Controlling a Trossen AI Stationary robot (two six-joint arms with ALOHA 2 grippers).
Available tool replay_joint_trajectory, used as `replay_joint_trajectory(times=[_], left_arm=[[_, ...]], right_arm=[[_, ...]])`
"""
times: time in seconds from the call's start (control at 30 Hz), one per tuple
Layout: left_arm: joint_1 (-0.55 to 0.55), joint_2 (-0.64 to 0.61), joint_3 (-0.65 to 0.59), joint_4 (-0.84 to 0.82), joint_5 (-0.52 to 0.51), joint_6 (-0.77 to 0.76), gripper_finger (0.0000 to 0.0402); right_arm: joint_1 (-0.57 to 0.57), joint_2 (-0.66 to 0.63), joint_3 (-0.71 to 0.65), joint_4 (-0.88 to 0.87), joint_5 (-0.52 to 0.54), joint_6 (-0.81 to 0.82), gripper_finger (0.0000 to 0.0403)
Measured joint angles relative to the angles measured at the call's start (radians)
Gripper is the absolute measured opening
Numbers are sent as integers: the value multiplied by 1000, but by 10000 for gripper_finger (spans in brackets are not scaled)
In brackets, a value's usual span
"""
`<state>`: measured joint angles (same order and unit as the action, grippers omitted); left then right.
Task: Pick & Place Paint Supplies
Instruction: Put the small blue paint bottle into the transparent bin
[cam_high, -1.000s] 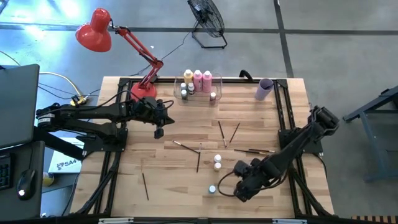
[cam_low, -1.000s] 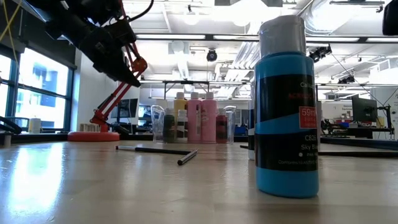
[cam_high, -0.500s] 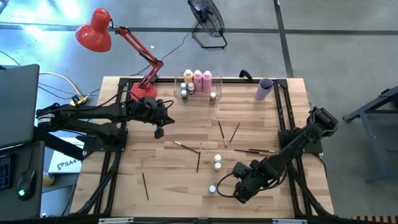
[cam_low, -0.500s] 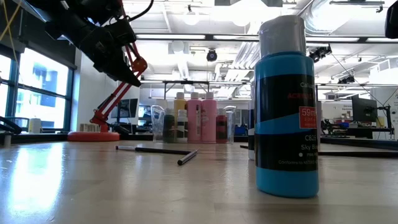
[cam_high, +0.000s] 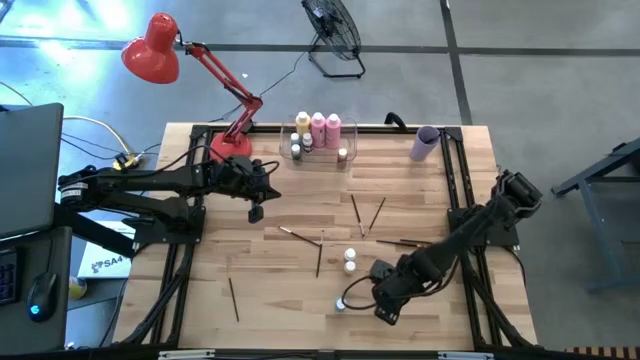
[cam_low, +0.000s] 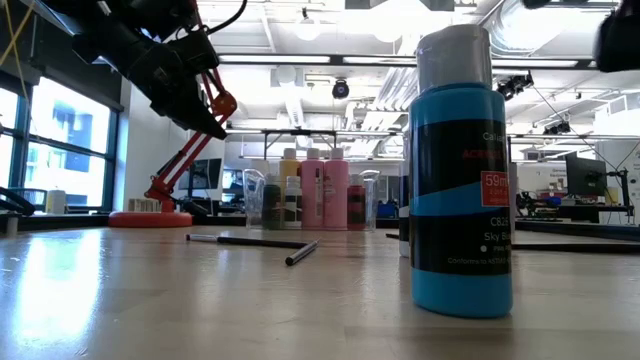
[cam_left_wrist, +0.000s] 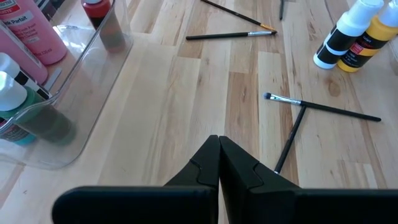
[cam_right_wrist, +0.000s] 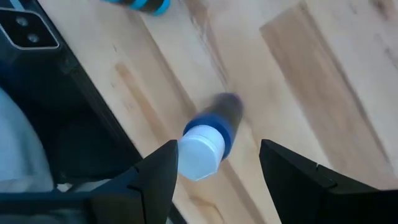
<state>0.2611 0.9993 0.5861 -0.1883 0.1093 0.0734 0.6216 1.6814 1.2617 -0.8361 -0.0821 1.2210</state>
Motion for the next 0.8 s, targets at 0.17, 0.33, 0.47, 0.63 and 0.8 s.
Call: replay_joint_trajectory(times=[0.17, 0.33, 0.47, 0.63, 0.8], left_arm=[[0, 0, 0, 0, 0, 0, 0], [0, 0, 0, 0, 0, 0, 0], [0, 0, 0, -1, 0, 0, 0], [0, 0, 0, 0, 0, 0, 0], [0, 0, 0, -1, 1, 0, 0]], right_arm=[[-33, 0, 0, 0, -3, -48, 217], [-43, 0, 0, -4, -45, -67, 217], [-42, -20, -2, -12, -74, -68, 217], [-42, -70, -2, -12, -6, -66, 217], [-34, -115, -2, 8, 29, -26, 217]])
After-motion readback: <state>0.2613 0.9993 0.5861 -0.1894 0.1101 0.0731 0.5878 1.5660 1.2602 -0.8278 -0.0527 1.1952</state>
